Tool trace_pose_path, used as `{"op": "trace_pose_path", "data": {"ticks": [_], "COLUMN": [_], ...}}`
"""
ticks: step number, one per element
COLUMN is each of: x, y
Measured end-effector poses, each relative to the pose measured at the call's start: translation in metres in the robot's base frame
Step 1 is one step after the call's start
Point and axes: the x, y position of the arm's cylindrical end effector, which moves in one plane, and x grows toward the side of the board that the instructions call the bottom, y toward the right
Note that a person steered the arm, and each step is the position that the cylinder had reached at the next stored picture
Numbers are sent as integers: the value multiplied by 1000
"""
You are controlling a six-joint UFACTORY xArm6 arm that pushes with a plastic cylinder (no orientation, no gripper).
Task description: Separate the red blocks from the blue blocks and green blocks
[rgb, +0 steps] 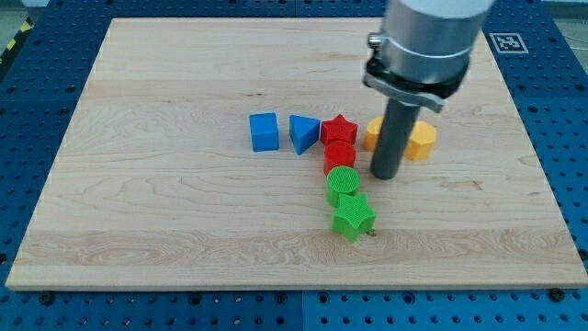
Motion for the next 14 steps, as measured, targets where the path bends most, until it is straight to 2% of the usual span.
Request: {"op": "trace_pose_path", "data": {"ticks": [2,3,4,5,6,7,9,11,14], "x": [-1,-6,-16,-44,-45,-68,-30,-17,3], "y": [-32,7,22,19,17,-4,-35,-38,-72]}}
